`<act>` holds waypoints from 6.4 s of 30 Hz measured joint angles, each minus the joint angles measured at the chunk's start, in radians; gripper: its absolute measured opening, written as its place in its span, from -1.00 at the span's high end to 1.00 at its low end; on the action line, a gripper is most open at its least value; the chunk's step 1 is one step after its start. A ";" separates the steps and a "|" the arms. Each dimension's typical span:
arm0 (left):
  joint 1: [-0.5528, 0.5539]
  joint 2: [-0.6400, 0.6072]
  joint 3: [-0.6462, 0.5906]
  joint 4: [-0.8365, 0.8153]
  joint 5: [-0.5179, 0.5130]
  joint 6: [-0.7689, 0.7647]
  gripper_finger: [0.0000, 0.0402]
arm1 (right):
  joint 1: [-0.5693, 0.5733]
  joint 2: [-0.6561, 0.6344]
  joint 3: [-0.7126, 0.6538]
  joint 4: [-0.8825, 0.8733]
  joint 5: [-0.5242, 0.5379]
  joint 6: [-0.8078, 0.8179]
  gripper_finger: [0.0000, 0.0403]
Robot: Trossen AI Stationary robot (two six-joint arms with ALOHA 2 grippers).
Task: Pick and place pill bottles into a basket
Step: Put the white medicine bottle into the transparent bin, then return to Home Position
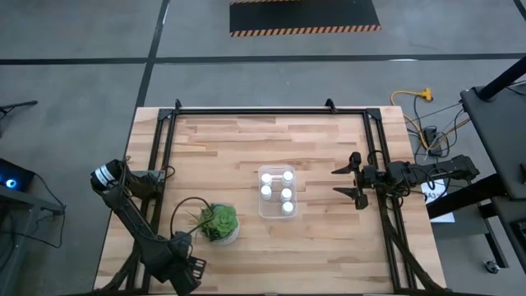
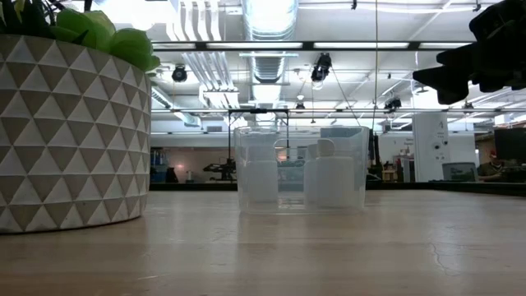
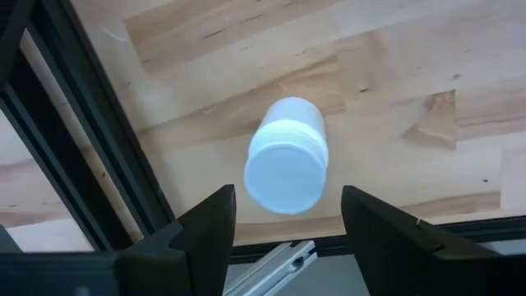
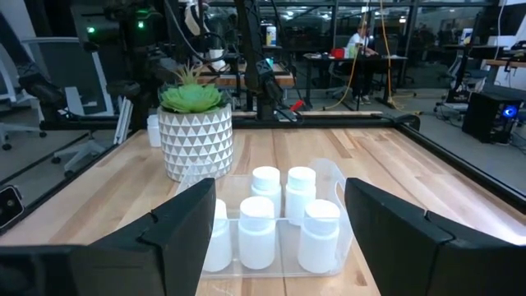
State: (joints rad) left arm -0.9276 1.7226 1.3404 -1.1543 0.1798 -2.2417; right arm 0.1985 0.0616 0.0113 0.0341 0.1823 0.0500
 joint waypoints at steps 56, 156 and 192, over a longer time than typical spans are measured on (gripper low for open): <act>0.001 -0.007 -0.092 0.184 0.028 0.099 0.32 | 0.000 0.000 0.000 0.000 0.000 0.000 -0.29; 0.758 0.515 0.663 -0.203 -0.260 2.069 0.32 | 0.000 0.000 0.000 0.000 0.001 0.002 -0.29; 0.756 0.242 0.664 -0.045 -0.243 2.268 -0.56 | 0.000 0.001 0.000 0.000 0.001 0.000 -0.29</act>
State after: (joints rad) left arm -0.1711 1.9642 2.0047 -1.1994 -0.0632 0.0266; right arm 0.1982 0.0626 0.0113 0.0341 0.1832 0.0498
